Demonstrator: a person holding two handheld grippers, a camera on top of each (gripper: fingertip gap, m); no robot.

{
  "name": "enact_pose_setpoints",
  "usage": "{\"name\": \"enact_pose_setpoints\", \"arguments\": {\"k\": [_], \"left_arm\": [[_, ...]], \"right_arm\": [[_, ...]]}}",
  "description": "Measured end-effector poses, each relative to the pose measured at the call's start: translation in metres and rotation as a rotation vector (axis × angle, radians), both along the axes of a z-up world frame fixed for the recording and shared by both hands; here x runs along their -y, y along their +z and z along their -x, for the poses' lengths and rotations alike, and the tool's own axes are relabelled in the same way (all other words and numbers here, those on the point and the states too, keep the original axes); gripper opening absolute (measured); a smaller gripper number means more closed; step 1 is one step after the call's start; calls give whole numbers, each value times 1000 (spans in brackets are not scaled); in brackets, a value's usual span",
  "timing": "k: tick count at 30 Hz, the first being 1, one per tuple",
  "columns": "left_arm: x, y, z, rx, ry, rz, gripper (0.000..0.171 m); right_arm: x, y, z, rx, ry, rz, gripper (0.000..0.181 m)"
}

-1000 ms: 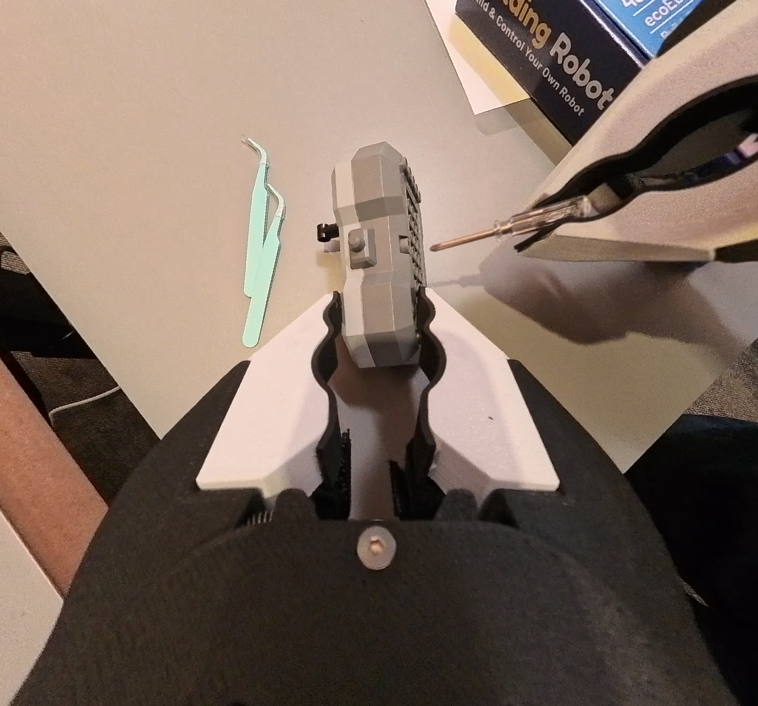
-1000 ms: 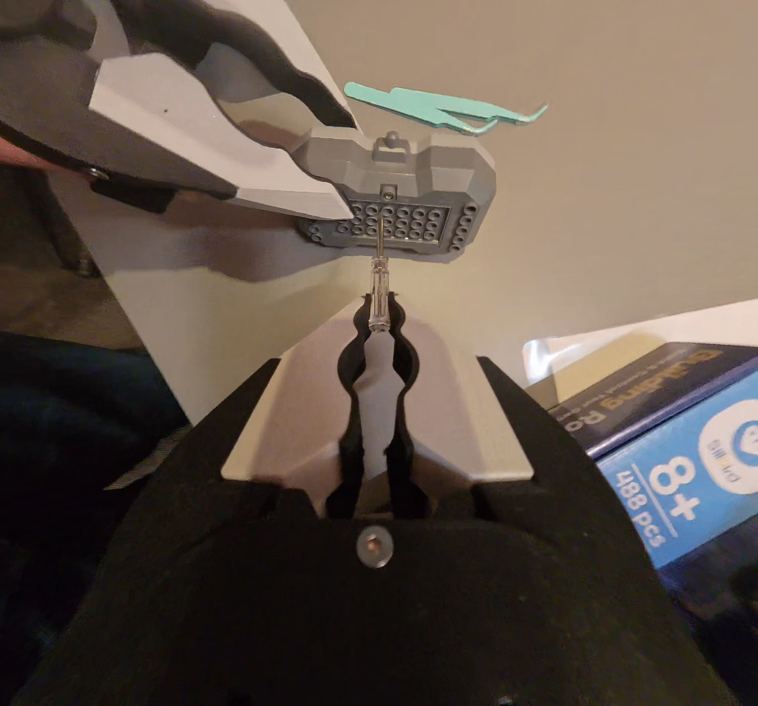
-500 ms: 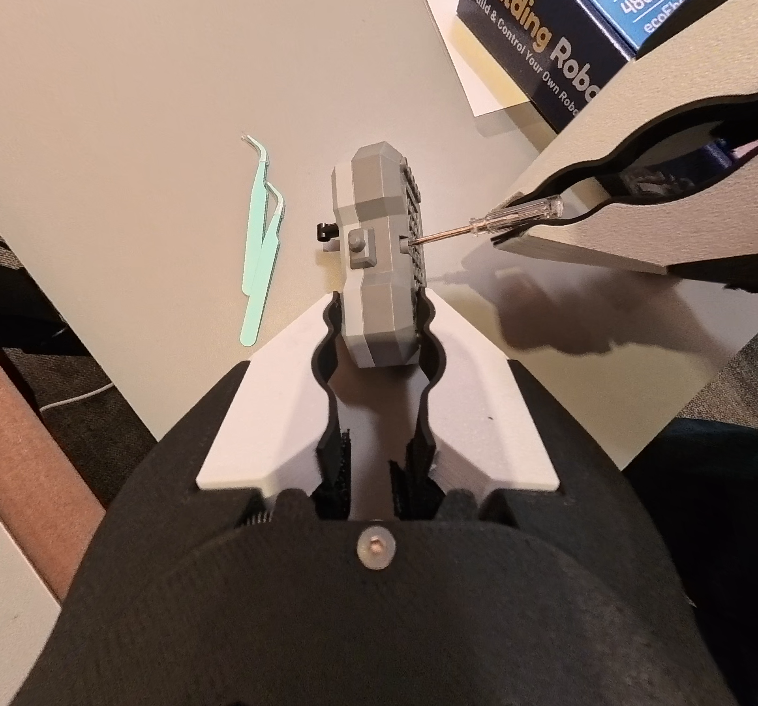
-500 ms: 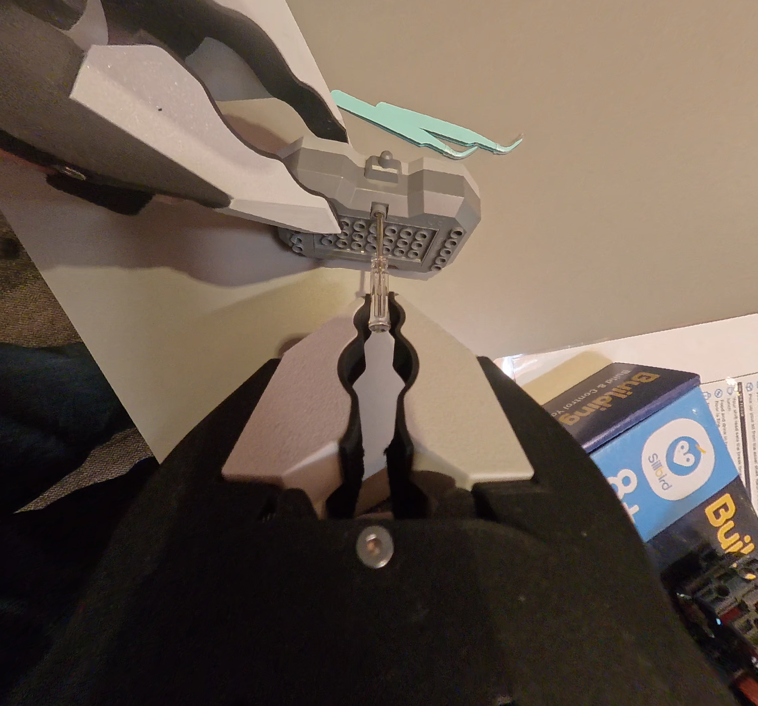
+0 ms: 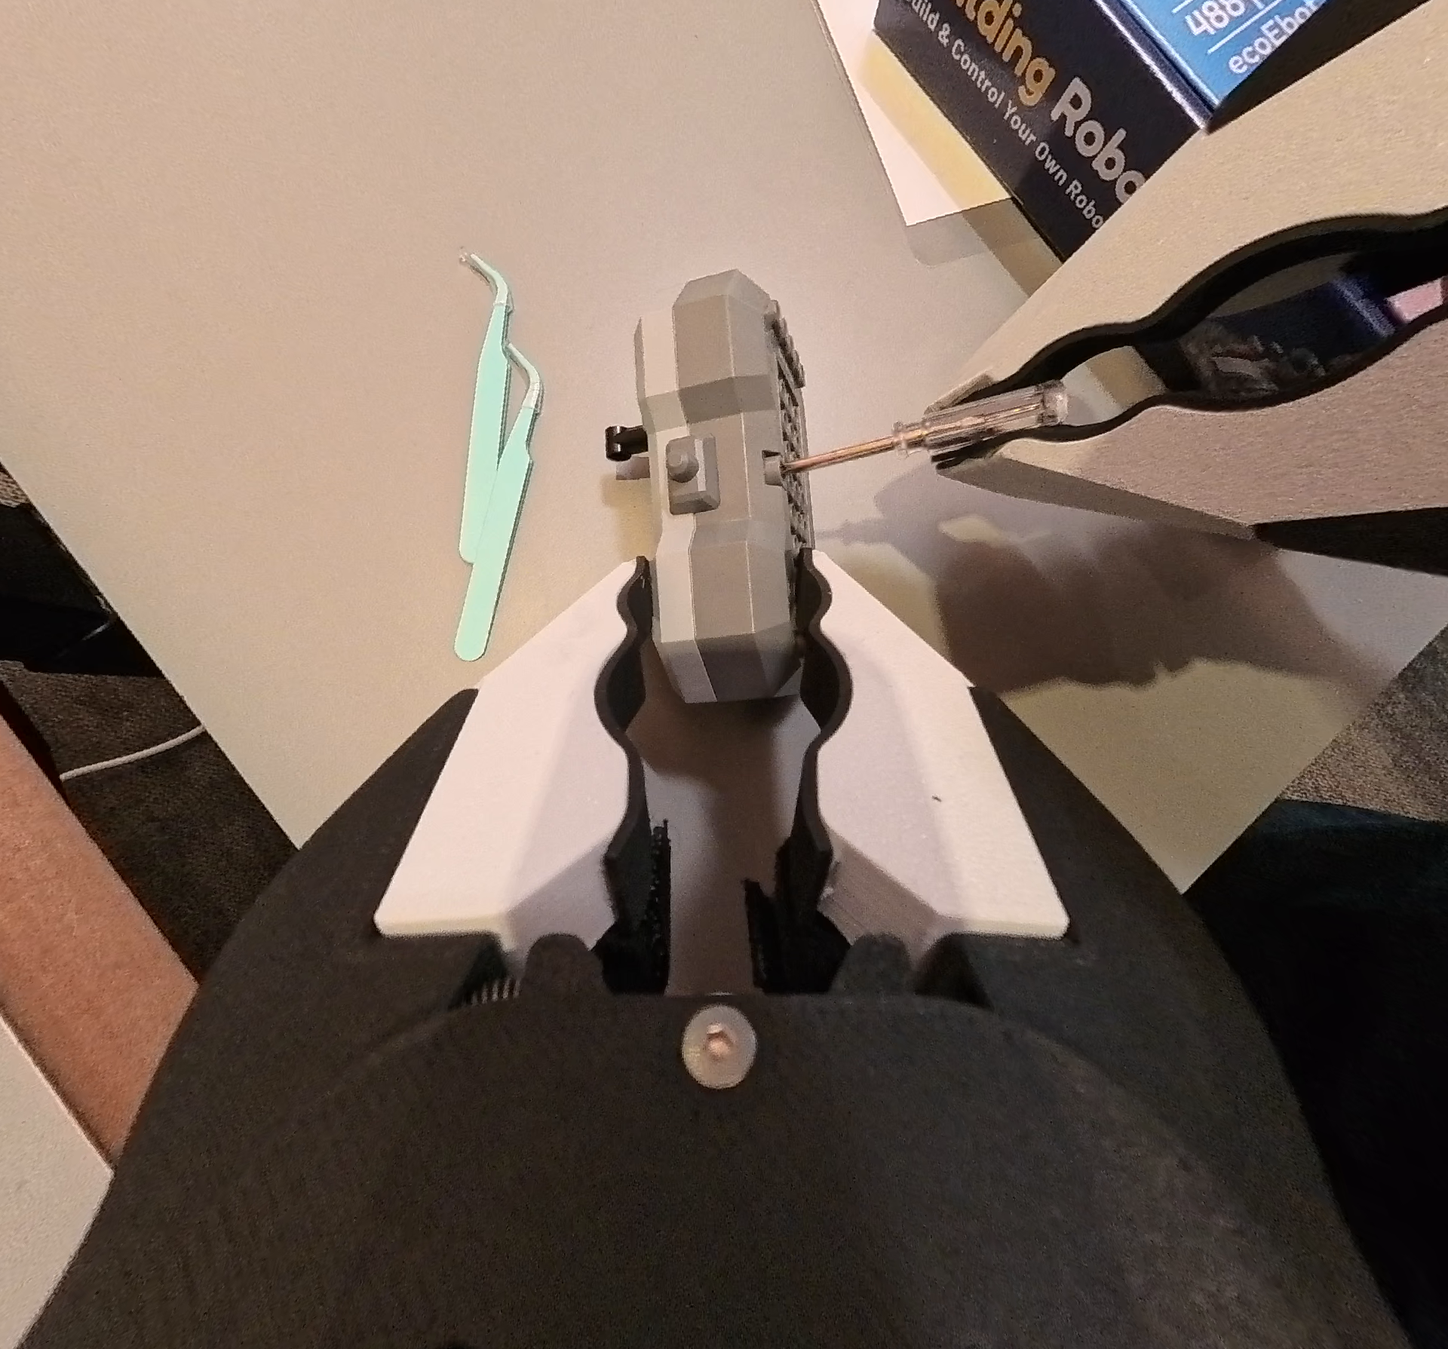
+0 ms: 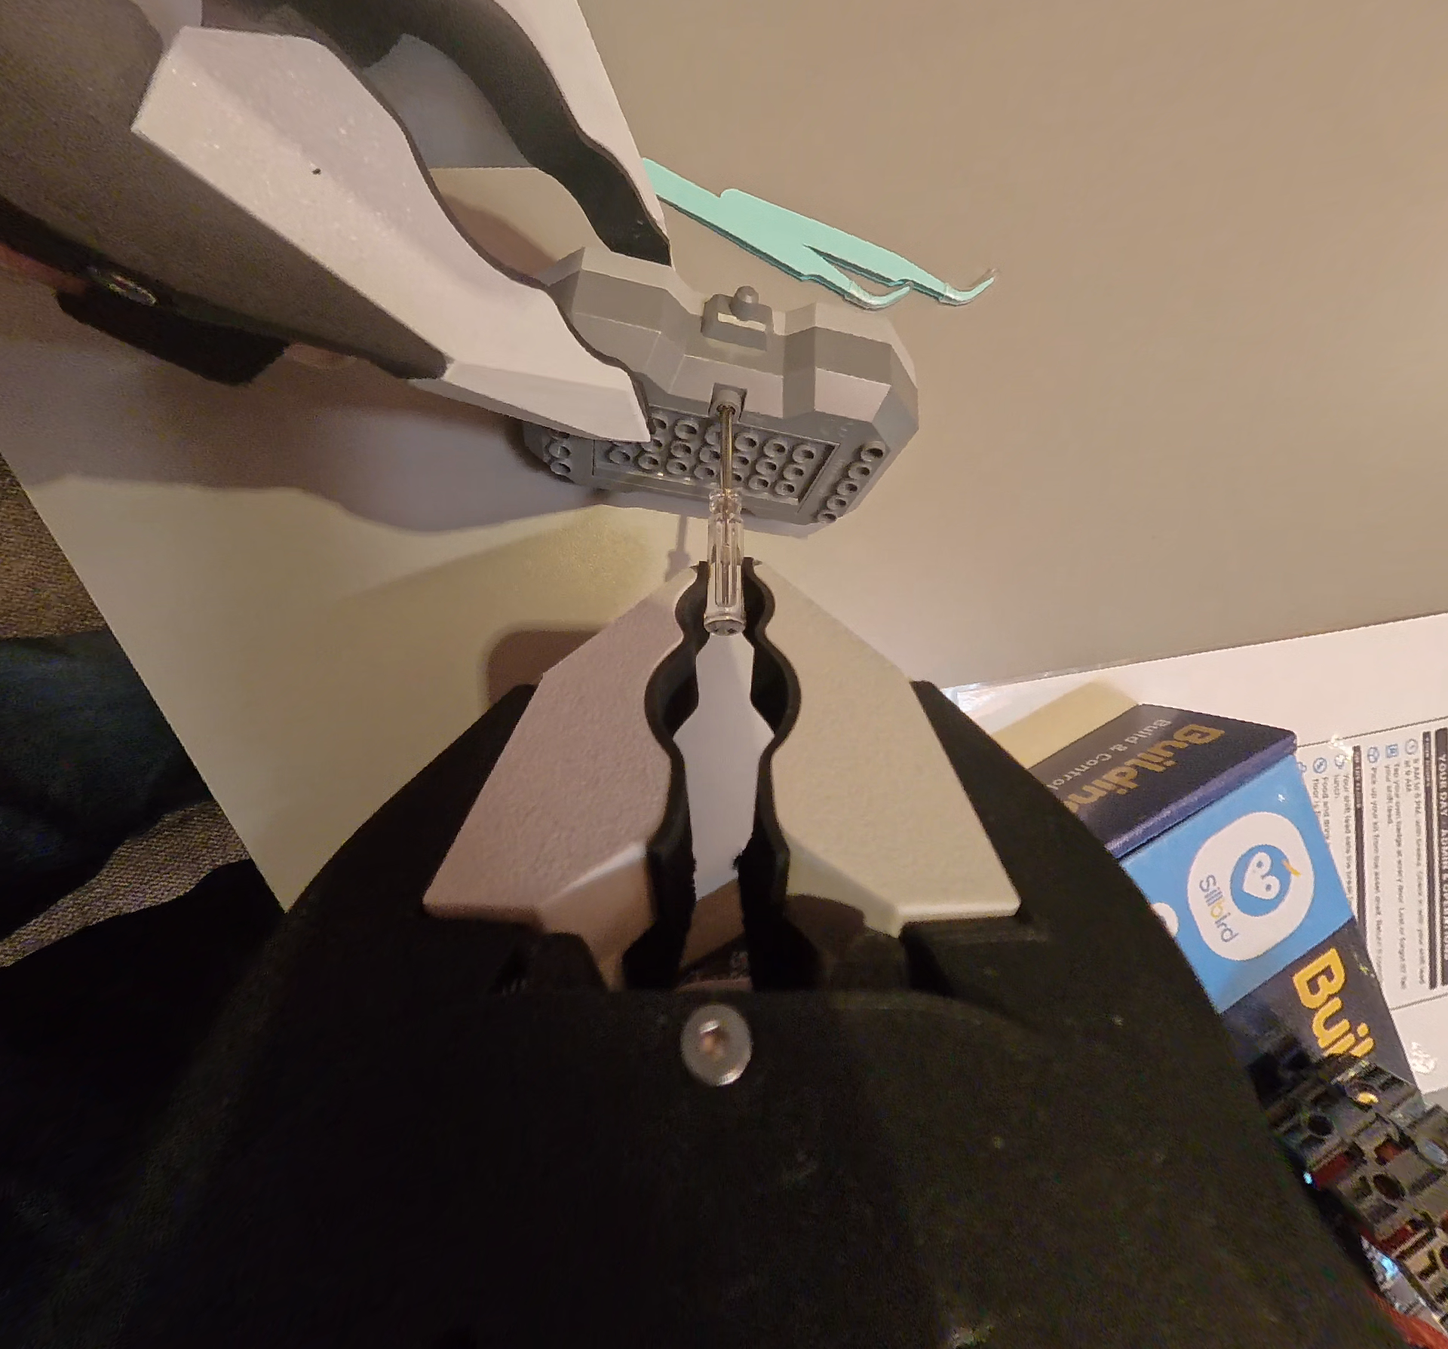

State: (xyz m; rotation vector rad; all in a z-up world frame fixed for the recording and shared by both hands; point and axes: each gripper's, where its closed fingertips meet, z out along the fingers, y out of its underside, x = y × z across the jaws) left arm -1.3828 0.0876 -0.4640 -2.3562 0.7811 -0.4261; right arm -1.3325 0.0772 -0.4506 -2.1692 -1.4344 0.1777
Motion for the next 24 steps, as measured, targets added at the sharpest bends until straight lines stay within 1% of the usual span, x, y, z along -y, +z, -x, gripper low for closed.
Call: {"name": "enact_pose_setpoints", "arguments": {"k": [6, 12, 16, 19, 21, 23, 24], "left_arm": [[0, 0, 0, 5, 4, 4, 34], [0, 0, 1, -18, -14, -20, 33], [0, 0, 1, -35, -35, -43, 33], [0, 0, 3, -45, -54, -53, 33], [0, 0, 5, -54, -64, -60, 33], [1, 0, 5, -57, -68, -62, 33], [0, 0, 6, -59, -70, -65, 33]], "right_arm": [[-1, 0, 1, 35, 32, -34, 3], [2, -2, 2, -32, -17, 154, 3], [6, 2, 6, -153, -114, 374, 3], [9, 4, 11, -287, -212, 562, 3], [11, 6, 15, -406, -301, 716, 4], [13, 6, 17, -456, -336, 787, 4], [15, 9, 20, -515, -381, 863, 4]]}}
